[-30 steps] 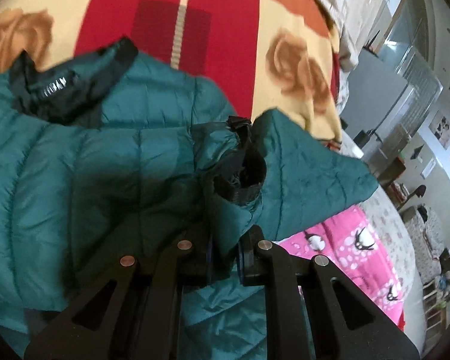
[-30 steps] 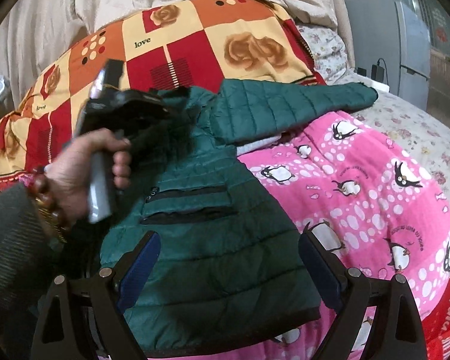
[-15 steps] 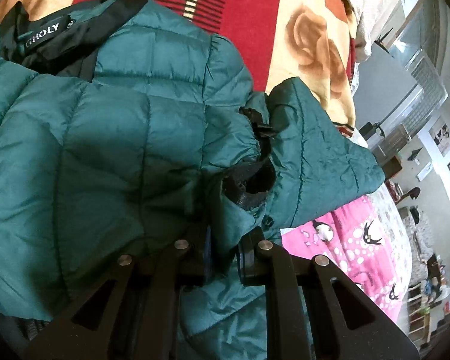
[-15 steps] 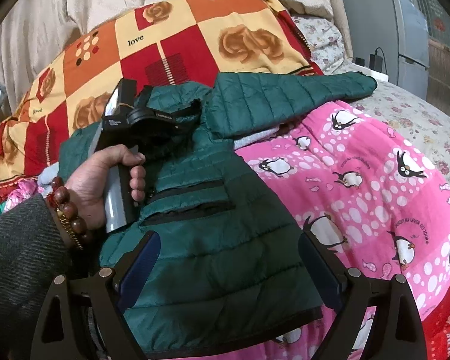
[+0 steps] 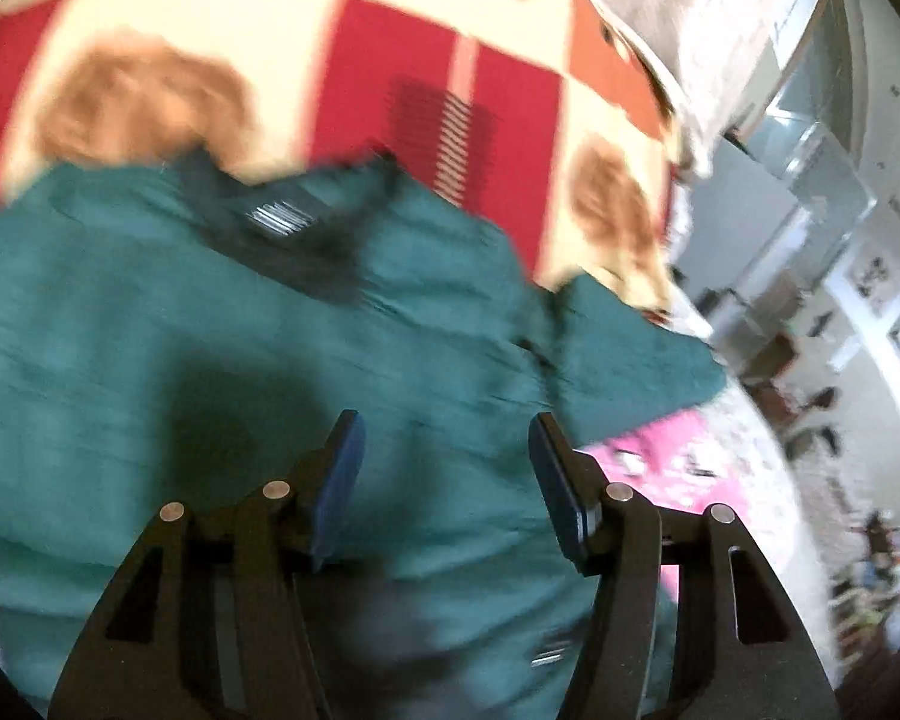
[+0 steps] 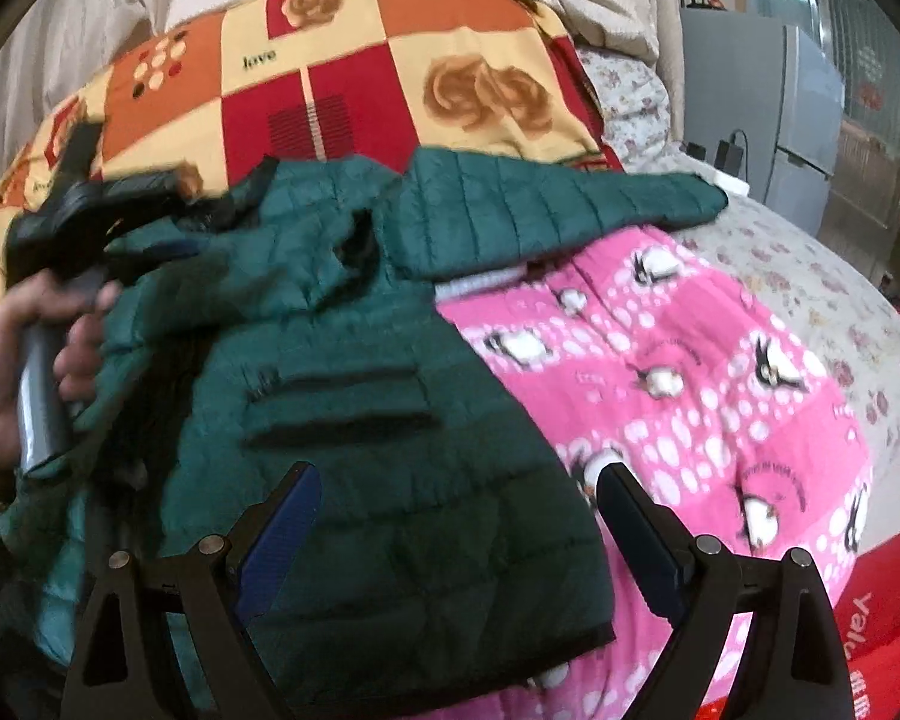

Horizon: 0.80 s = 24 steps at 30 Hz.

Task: Fold large clothes
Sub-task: 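Move the right gripper to the other sleeve cuff and grasp it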

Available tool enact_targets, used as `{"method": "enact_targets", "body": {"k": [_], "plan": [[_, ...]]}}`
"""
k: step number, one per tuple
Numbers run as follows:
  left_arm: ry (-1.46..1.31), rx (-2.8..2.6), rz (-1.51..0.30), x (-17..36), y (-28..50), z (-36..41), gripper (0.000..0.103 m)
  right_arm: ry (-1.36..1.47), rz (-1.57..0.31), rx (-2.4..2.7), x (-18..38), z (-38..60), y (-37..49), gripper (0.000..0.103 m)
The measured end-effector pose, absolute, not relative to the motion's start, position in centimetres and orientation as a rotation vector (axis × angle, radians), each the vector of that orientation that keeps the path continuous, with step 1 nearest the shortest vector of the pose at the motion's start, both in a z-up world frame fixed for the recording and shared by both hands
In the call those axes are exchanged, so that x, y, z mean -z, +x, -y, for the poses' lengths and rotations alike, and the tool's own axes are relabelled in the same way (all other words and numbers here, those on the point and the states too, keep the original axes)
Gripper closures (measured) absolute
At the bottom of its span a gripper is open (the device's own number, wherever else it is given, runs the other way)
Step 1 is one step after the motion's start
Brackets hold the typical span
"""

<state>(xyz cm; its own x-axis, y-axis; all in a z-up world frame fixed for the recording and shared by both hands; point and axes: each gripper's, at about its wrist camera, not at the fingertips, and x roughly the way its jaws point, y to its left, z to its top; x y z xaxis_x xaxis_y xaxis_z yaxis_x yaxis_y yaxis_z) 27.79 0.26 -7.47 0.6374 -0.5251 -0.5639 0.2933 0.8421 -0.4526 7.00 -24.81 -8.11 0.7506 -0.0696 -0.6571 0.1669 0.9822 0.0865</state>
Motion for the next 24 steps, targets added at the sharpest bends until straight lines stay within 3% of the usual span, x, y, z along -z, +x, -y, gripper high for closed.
{"method": "enact_targets", "body": {"k": [4, 7, 14, 17, 24], "plan": [[-0.281, 0.322, -0.712, 7.2, 28.6, -7.1, 0.046, 0.121, -0.626, 0.082, 3.5, 24.5, 12.9, 0.011], [-0.284, 0.232, -0.722, 8.1, 30.0, -11.0, 0.046, 0.043, -0.683, -0.091, 3.0, 21.6, 20.2, 0.011], [-0.293, 0.158, -0.721, 11.8, 31.9, -13.1, 0.046, -0.008, -0.811, -0.403, 8.4, 15.4, 31.9, 0.017], [-0.305, 0.143, -0.751, 13.0, 33.2, -12.6, 0.046, -0.040, -0.962, -0.339, 12.4, 16.8, 35.5, 0.023], [-0.197, 0.076, -0.792, 15.3, 34.3, -10.3, 0.046, -0.033, -0.960, -0.315, 15.4, 19.3, 36.9, 0.018]]}}
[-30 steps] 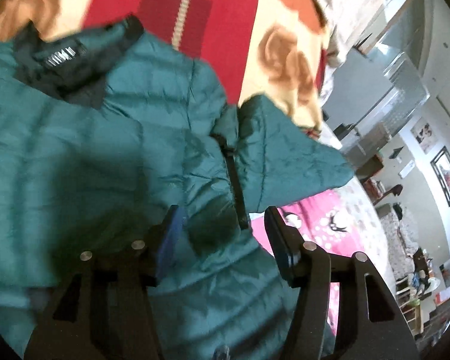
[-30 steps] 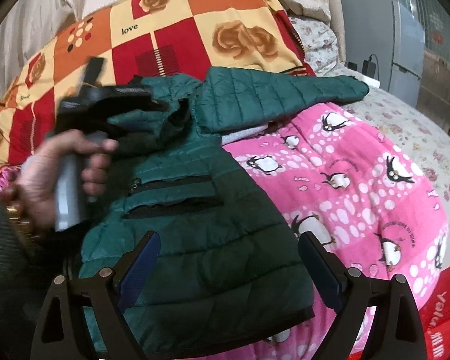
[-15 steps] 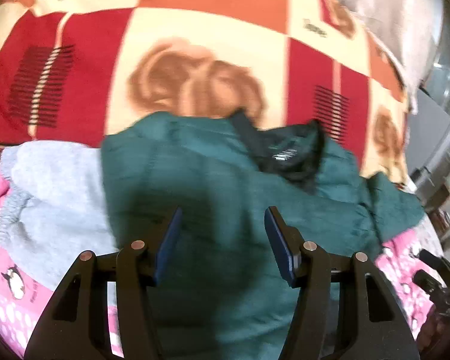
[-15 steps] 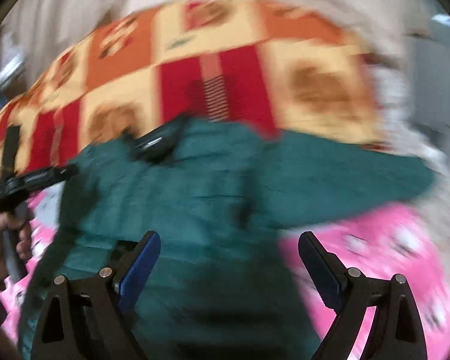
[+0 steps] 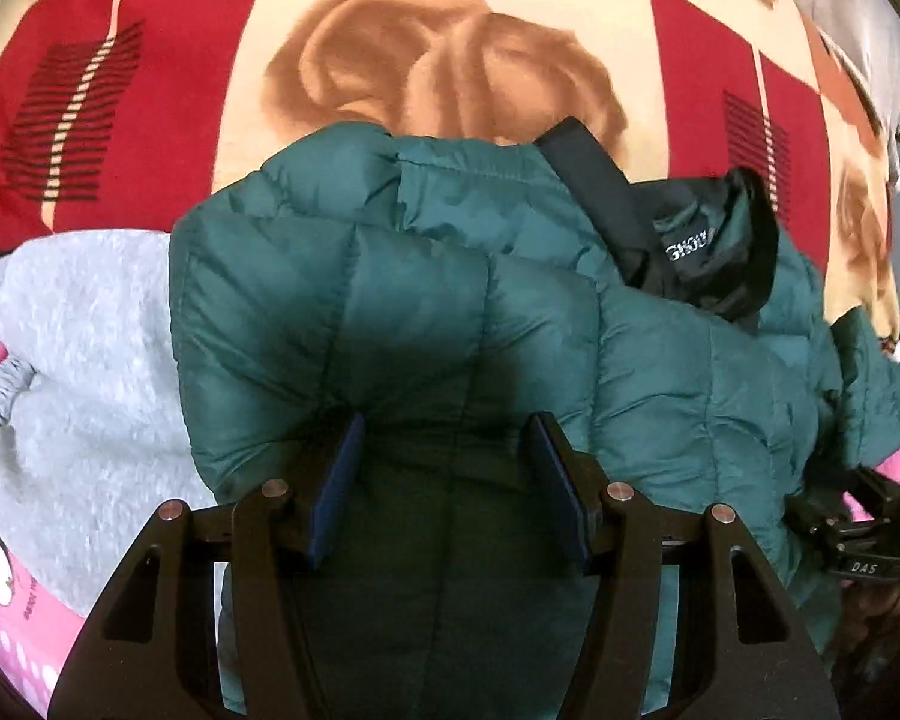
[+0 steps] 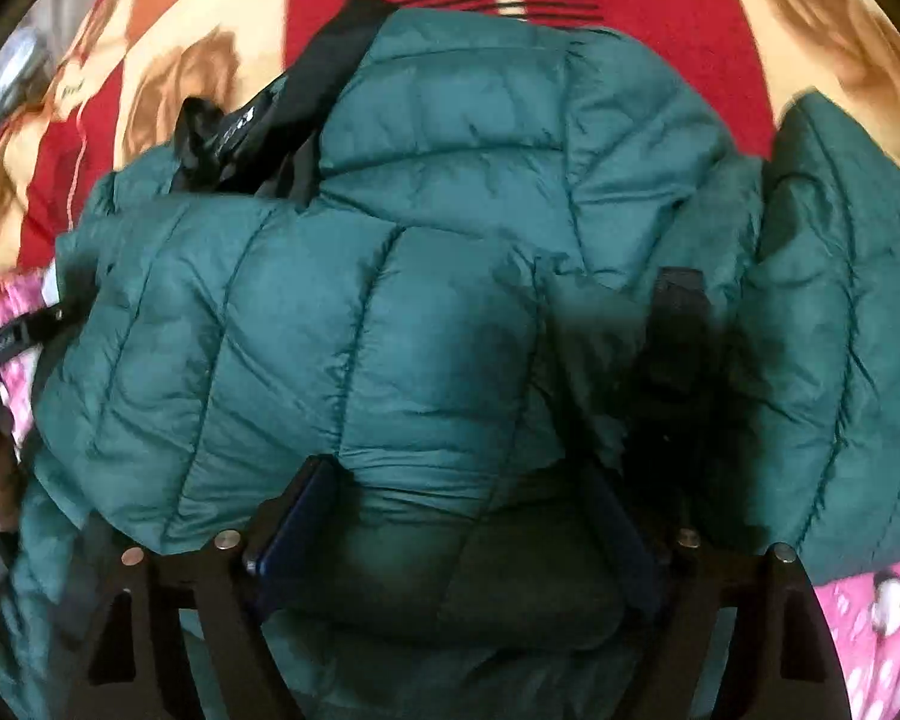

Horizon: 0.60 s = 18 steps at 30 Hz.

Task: Fold large clothes
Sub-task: 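Move the right gripper to the other sleeve cuff and grasp it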

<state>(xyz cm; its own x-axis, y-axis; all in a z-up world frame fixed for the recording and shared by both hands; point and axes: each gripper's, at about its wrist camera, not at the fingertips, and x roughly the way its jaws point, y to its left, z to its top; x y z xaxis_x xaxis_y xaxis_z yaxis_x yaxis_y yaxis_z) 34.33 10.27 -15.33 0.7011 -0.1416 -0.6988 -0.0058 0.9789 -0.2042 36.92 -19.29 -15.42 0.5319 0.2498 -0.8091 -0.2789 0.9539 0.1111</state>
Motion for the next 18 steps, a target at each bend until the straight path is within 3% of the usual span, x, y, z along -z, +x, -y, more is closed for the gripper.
{"method": "enact_targets", "body": {"k": [4, 8, 11, 14, 18], "plan": [[-0.214, 0.055, -0.795, 13.4, 32.5, -11.1, 0.046, -0.044, -0.971, -0.320, 14.8, 19.0, 36.4, 0.015], [-0.239, 0.055, -0.696, 9.9, 26.9, -13.7, 0.045, -0.003, -0.916, -0.290, 10.3, 20.6, 34.0, 0.020], [-0.151, -0.014, -0.642, 9.5, 22.5, -15.8, 0.031, 0.000, -0.820, -0.191, 6.8, 26.2, 30.9, 0.019], [-0.091, -0.102, -0.647, 11.2, 18.4, -18.8, 0.030, 0.006, -0.791, -0.011, 5.3, 34.7, 29.1, 0.019], [-0.131, -0.223, -0.709, 15.3, 14.9, -22.3, 0.030, 0.214, -0.775, 0.196, 4.4, 48.7, 27.6, 0.019]]}}
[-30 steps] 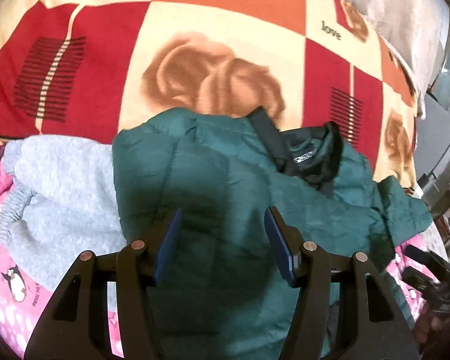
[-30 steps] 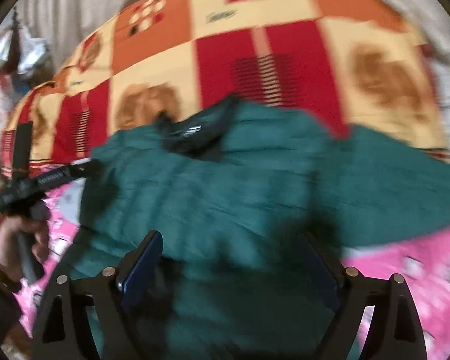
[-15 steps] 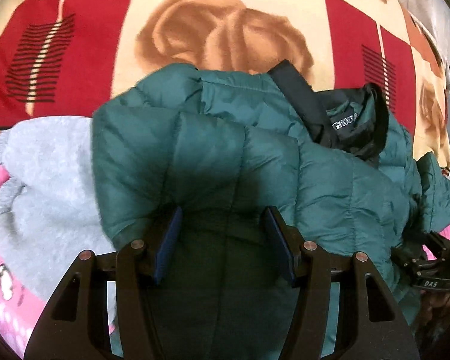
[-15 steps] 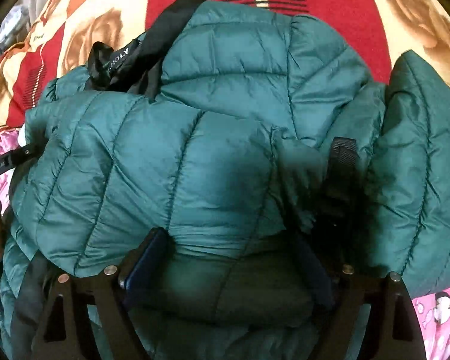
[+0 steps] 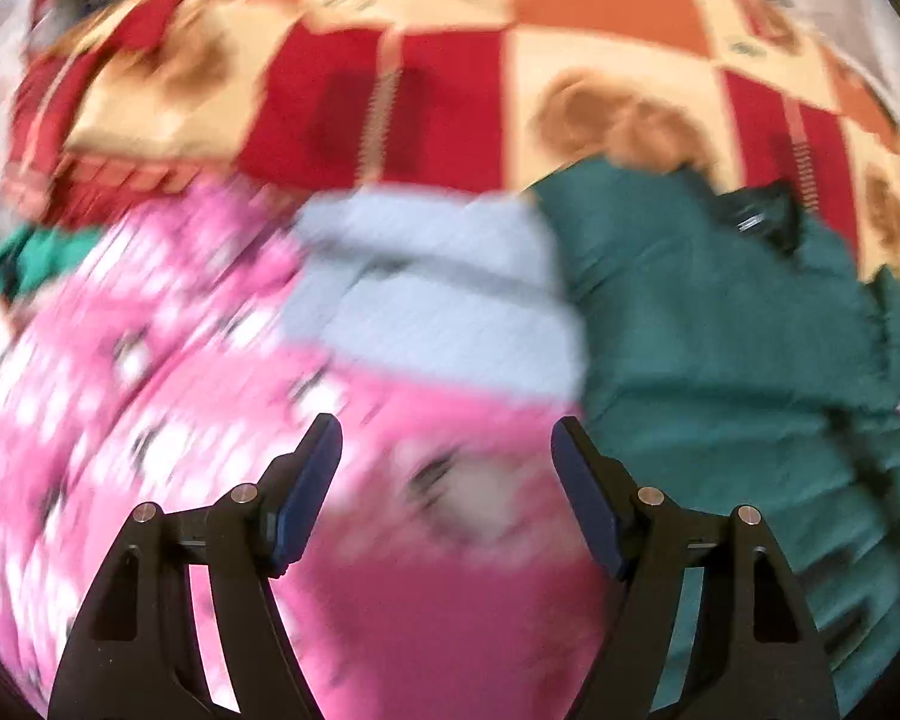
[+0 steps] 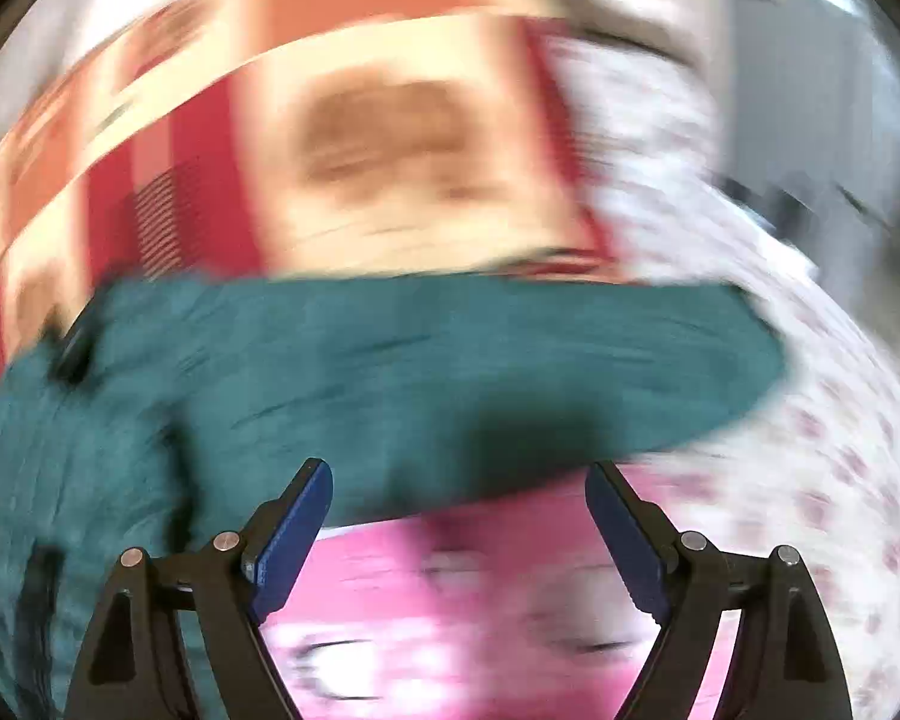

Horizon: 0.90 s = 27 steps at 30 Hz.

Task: Fold large clothes
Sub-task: 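Move the right gripper to the other sleeve cuff and grasp it, then fold the held sleeve across the jacket body and open the right gripper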

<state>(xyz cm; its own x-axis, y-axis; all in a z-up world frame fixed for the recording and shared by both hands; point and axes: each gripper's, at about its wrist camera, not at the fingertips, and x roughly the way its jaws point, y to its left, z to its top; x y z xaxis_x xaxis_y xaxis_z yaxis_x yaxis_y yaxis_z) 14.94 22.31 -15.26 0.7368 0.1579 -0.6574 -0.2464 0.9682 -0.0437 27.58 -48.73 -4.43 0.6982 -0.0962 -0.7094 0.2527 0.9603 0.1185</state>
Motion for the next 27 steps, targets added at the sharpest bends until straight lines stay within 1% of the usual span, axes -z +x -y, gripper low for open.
{"method": "enact_targets", "body": {"k": [3, 7, 8, 9, 11, 13, 15, 17, 18, 20, 24, 27], "plan": [[-0.202, -0.272, -0.756, 18.0, 13.7, -24.1, 0.030, 0.415, -0.756, 0.263, 5.0, 56.8, 27.9, 0.019], [-0.314, -0.282, -0.774, 19.4, 14.0, -25.6, 0.030, 0.625, -0.773, 0.235, 8.2, 62.4, 29.8, 0.019], [-0.320, -0.282, -0.777, 19.7, 14.0, -25.5, 0.028, 0.628, -0.755, 0.224, 8.6, 62.7, 29.6, 0.019], [-0.323, -0.279, -0.776, 19.7, 14.2, -25.5, 0.028, 0.602, -0.718, 0.215, 8.4, 62.8, 30.1, 0.019], [-0.330, -0.274, -0.767, 19.6, 14.3, -25.5, 0.028, 0.568, -0.708, 0.195, 8.9, 62.8, 31.7, 0.019], [-0.349, -0.263, -0.757, 19.4, 14.1, -25.7, 0.028, 0.538, -0.699, 0.169, 9.2, 62.1, 33.0, 0.036], [-0.361, -0.257, -0.754, 19.4, 13.8, -25.9, 0.028, 0.524, -0.698, 0.185, 9.6, 62.0, 33.4, 0.062], [-0.357, -0.259, -0.754, 19.1, 13.7, -25.6, 0.028, 0.517, -0.668, 0.213, 9.4, 61.9, 32.9, 0.078], [-0.354, -0.261, -0.754, 19.1, 13.7, -25.6, 0.028, 0.508, -0.651, 0.226, 8.8, 61.6, 32.4, 0.081], [-0.352, -0.262, -0.754, 19.0, 13.5, -25.5, 0.028, 0.473, -0.631, 0.233, 7.7, 60.9, 31.8, 0.085], [-0.348, -0.275, -0.766, 18.8, 13.2, -25.5, 0.028, 0.401, -0.598, 0.218, 3.6, 58.1, 30.3, 0.085], [-0.294, -0.325, -0.776, 18.2, 12.3, -25.1, 0.028, 0.327, -0.585, 0.182, 0.6, 54.4, 29.4, 0.085]]}}
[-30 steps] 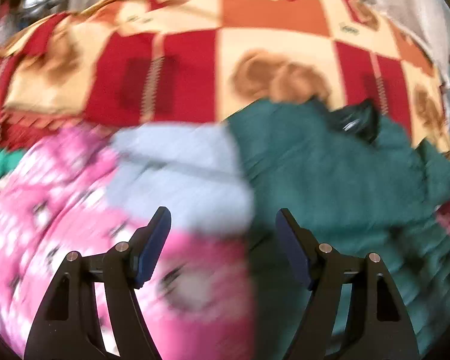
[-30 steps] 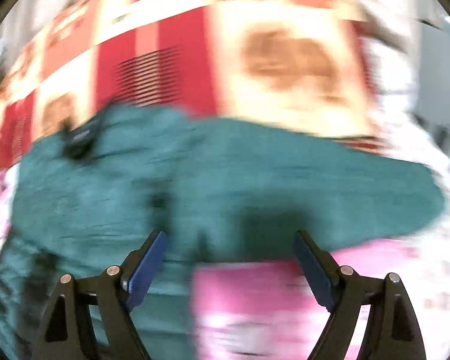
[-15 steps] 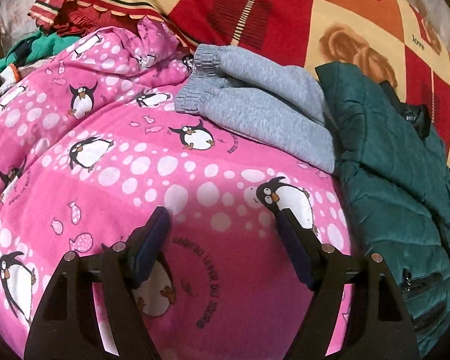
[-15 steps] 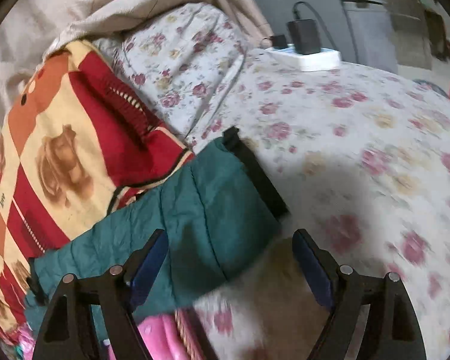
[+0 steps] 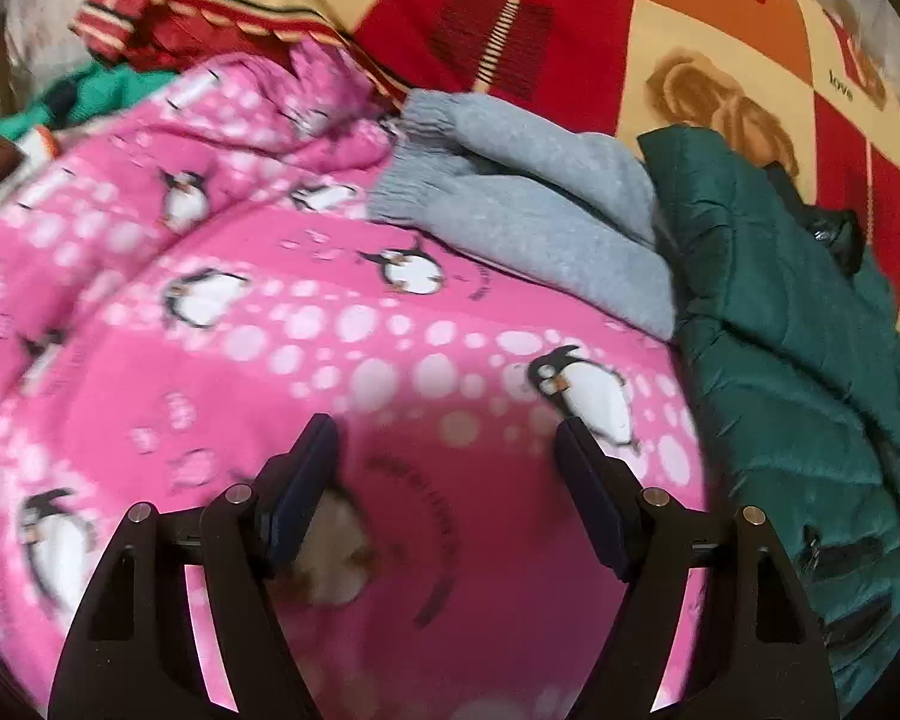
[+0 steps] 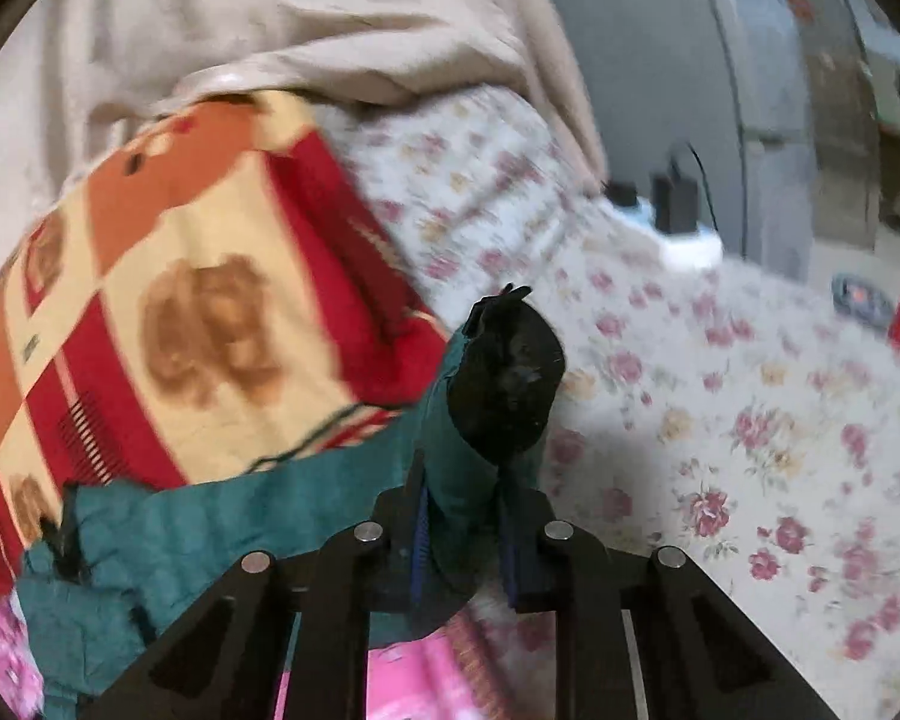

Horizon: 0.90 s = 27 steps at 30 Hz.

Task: Fold large clothes
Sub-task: 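Fold the held sleeve across the jacket body and open the right gripper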

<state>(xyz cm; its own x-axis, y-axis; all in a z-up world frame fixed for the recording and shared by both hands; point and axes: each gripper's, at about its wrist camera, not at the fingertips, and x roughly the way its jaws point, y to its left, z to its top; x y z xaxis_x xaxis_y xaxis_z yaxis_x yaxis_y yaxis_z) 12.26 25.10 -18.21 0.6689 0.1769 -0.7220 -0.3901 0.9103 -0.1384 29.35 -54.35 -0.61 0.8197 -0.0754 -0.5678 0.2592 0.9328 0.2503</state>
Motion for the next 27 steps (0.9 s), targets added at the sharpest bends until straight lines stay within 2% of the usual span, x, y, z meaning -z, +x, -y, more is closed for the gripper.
{"method": "enact_targets", "body": {"k": [5, 10, 17, 27], "plan": [[-0.217, -0.393, -0.755, 18.0, 9.3, -25.6, 0.028, 0.244, -0.558, 0.038, -2.6, 44.4, 28.8, 0.085], [-0.308, -0.399, -0.735, 19.3, 7.3, -27.8, 0.028, 0.203, -0.582, -0.111, -2.6, 32.2, 30.2, 0.086], [-0.292, -0.384, -0.700, 19.7, 7.1, -27.4, 0.027, 0.114, -0.685, -0.241, 1.9, 16.4, 33.7, 0.086], [-0.328, -0.366, -0.668, 19.9, 6.8, -27.8, 0.026, -0.063, -0.727, -0.489, 7.0, -1.5, 34.1, 0.086]]}}
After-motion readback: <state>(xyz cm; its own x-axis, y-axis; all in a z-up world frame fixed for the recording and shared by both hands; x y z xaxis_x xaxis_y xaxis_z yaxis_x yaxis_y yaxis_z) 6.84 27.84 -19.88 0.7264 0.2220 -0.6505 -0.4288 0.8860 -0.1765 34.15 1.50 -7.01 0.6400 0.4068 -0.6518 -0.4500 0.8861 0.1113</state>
